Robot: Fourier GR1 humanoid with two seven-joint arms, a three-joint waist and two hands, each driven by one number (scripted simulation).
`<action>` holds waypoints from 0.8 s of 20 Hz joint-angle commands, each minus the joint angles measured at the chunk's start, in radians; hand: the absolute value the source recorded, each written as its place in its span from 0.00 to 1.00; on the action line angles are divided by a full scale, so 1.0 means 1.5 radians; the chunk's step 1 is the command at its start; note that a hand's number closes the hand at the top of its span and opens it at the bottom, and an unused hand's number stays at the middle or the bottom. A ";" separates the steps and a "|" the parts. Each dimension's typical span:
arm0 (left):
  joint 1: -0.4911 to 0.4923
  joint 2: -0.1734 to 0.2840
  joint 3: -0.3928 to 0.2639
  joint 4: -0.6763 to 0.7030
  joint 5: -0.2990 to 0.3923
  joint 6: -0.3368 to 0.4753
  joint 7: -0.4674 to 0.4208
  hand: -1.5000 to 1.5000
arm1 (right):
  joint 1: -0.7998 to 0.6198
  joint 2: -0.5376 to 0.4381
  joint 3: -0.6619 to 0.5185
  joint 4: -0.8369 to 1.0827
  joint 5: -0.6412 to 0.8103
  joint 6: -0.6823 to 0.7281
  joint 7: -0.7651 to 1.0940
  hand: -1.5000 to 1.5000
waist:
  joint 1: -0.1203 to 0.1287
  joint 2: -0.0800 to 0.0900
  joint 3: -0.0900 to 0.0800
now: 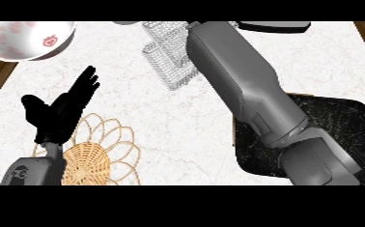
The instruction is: Pick the lemon from the tray and place it in the tiered basket
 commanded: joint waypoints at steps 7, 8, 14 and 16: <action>0.004 -0.005 0.000 -0.013 -0.006 0.008 0.018 0.50 | 0.015 0.000 -0.069 -0.028 -0.062 -0.215 -0.019 0.00 | -0.010 0.000 0.002; 0.003 -0.006 0.009 0.010 -0.012 0.010 -0.017 0.50 | 0.021 0.000 -0.085 -0.044 -0.075 -0.238 -0.040 0.00 | -0.014 0.002 0.002; 0.056 0.004 0.020 -0.038 0.017 -0.009 0.005 0.50 | 0.048 -0.005 -0.143 -0.112 -0.096 -0.335 -0.080 0.00 | -0.029 -0.008 0.003; 0.024 -0.003 0.024 0.017 -0.006 0.008 -0.016 0.50 | 0.045 -0.004 -0.148 -0.125 -0.076 -0.359 -0.066 0.00 | -0.049 -0.008 0.002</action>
